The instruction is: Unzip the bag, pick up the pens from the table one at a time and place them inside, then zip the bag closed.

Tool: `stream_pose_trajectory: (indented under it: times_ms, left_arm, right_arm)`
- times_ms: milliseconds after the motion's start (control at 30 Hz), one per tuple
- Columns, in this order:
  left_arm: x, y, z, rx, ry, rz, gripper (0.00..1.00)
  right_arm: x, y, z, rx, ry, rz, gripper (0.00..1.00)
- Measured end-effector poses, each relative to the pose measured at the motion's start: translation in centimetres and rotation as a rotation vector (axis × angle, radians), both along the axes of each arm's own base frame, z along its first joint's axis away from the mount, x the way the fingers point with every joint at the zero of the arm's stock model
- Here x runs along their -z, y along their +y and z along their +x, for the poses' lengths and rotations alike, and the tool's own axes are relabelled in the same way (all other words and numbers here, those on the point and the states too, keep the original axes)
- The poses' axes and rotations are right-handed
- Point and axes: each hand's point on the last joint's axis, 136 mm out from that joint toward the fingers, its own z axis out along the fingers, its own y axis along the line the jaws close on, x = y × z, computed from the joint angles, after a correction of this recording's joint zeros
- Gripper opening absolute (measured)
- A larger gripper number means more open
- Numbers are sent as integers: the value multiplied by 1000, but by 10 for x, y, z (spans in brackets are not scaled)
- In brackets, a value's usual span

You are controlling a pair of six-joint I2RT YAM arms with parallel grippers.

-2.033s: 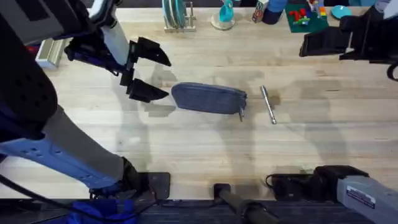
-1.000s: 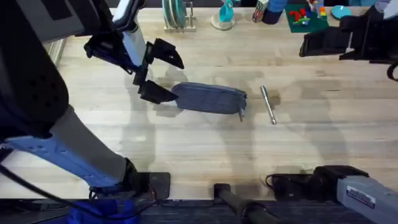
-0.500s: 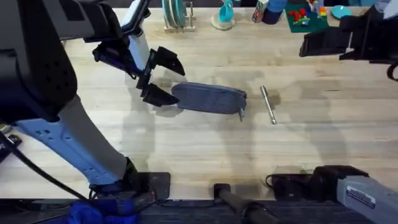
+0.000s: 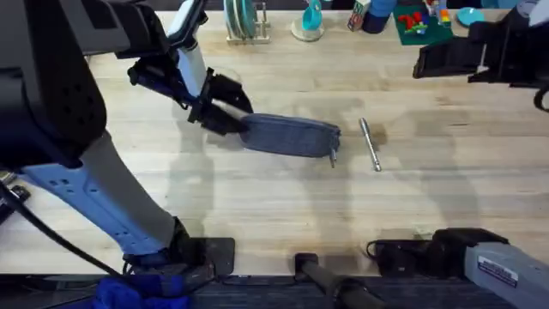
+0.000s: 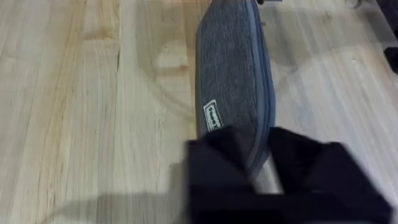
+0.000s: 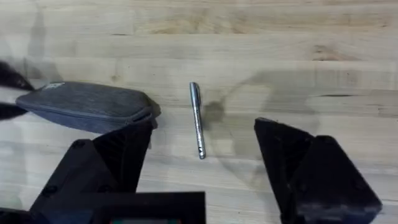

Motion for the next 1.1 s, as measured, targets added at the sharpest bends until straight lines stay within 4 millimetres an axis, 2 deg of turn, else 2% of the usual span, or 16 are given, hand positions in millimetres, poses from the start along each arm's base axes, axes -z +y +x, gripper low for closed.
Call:
stream_pose_trajectory:
  times_ms: [33,67,100,700,967,1100]
  left_arm:
    - [0,0,0,0,0,0,190]
    - [0,0,0,1,-2,0,91]
    - [0,0,0,1,-2,0,57]
    - [0,0,0,2,-2,1,42]
    - [0,0,0,2,-2,1,43]
    - [0,0,0,2,-2,1,43]
  right_arm:
    - [0,0,0,0,0,0,996]
    - [0,0,0,0,0,0,996]
    - [0,0,0,0,0,0,996]
    - [0,0,0,0,1,0,996]
    - [4,0,-6,5,28,4,996]
    - [7,0,-12,60,65,37,996]
